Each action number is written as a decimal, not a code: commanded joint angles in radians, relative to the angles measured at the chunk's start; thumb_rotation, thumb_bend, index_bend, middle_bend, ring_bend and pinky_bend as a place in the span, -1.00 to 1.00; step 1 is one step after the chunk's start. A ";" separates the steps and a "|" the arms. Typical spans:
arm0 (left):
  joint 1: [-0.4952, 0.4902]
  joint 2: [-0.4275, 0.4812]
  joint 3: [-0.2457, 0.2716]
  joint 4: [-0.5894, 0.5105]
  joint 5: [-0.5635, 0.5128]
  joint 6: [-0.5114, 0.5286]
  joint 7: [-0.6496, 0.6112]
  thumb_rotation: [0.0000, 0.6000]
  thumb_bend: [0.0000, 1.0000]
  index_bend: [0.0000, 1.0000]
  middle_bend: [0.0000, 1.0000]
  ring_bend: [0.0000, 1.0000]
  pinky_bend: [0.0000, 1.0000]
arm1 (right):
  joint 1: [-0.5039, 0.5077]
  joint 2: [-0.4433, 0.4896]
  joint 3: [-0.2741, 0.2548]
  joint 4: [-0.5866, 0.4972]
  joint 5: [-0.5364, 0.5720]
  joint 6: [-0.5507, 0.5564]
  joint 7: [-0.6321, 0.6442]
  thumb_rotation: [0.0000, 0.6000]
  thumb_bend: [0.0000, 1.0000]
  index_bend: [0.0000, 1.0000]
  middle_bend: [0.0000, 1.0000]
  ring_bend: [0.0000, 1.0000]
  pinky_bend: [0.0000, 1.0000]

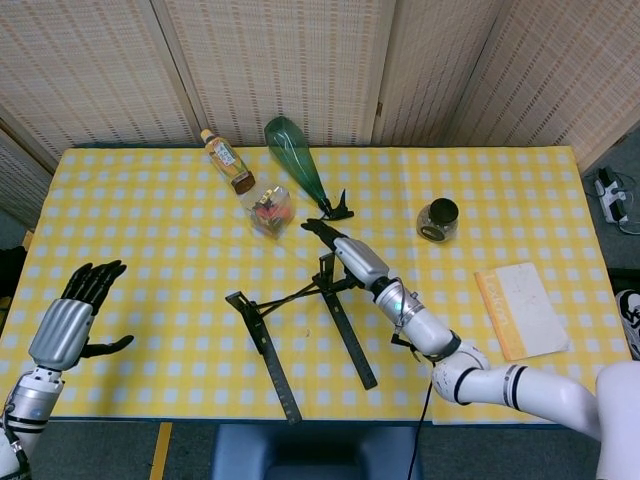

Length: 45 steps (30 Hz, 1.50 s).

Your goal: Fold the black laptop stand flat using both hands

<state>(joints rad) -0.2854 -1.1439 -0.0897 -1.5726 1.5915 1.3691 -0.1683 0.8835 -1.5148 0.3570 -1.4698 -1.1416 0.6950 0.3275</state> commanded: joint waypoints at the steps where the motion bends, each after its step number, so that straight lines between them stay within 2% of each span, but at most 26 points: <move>1: -0.060 -0.010 -0.007 -0.025 0.018 -0.061 -0.098 1.00 -0.68 -0.83 -0.79 -0.77 -1.00 | -0.024 0.042 -0.005 -0.047 -0.025 0.026 0.009 1.00 -0.16 -1.00 -1.00 -0.89 -0.79; 8: -0.159 -0.059 -0.007 -0.042 0.023 -0.184 -0.178 1.00 -0.69 -0.91 -0.79 -0.77 -1.00 | -0.061 0.108 -0.023 -0.124 -0.032 0.073 -0.019 1.00 -0.16 -1.00 -1.00 -0.93 -0.89; 13: -0.212 -0.109 -0.009 -0.048 -0.013 -0.268 -0.163 1.00 -0.69 -1.00 -0.79 -0.81 -1.00 | -0.103 0.148 -0.039 -0.170 -0.064 0.152 -0.055 1.00 -0.15 -1.00 -1.00 -0.95 -0.97; 19: -0.264 -0.178 -0.026 -0.036 -0.078 -0.341 -0.133 1.00 -0.69 -1.00 -0.83 -0.84 -1.00 | -0.163 0.194 -0.070 -0.210 -0.115 0.254 -0.101 1.00 -0.16 -1.00 -1.00 -1.00 -1.00; 24: -0.296 -0.221 -0.053 -0.030 -0.132 -0.373 -0.157 1.00 -0.69 -1.00 -0.83 -0.83 -1.00 | -0.197 0.227 -0.094 -0.243 -0.129 0.285 -0.114 1.00 -0.16 -1.00 -1.00 -1.00 -1.00; 31: -0.353 -0.266 -0.105 -0.003 -0.231 -0.458 -0.254 1.00 -0.69 -1.00 -0.83 -0.79 -1.00 | -0.221 0.236 -0.115 -0.250 -0.148 0.302 -0.092 1.00 -0.16 -1.00 -1.00 -1.00 -1.00; 37: -0.376 -0.311 -0.121 0.059 -0.287 -0.473 -0.225 1.00 -0.69 -0.98 -0.80 -0.75 -1.00 | -0.230 0.237 -0.127 -0.239 -0.160 0.302 -0.073 1.00 -0.16 -1.00 -1.00 -1.00 -1.00; 45: -0.374 -0.364 -0.105 0.142 -0.295 -0.434 -0.145 1.00 -0.69 -0.74 -0.69 -0.67 -1.00 | -0.232 0.229 -0.133 -0.217 -0.166 0.297 -0.055 1.00 -0.16 -1.00 -1.00 -1.00 -1.00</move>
<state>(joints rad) -0.6603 -1.5021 -0.1978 -1.4358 1.2967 0.9299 -0.3169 0.6511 -1.2852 0.2246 -1.6879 -1.3075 0.9931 0.2717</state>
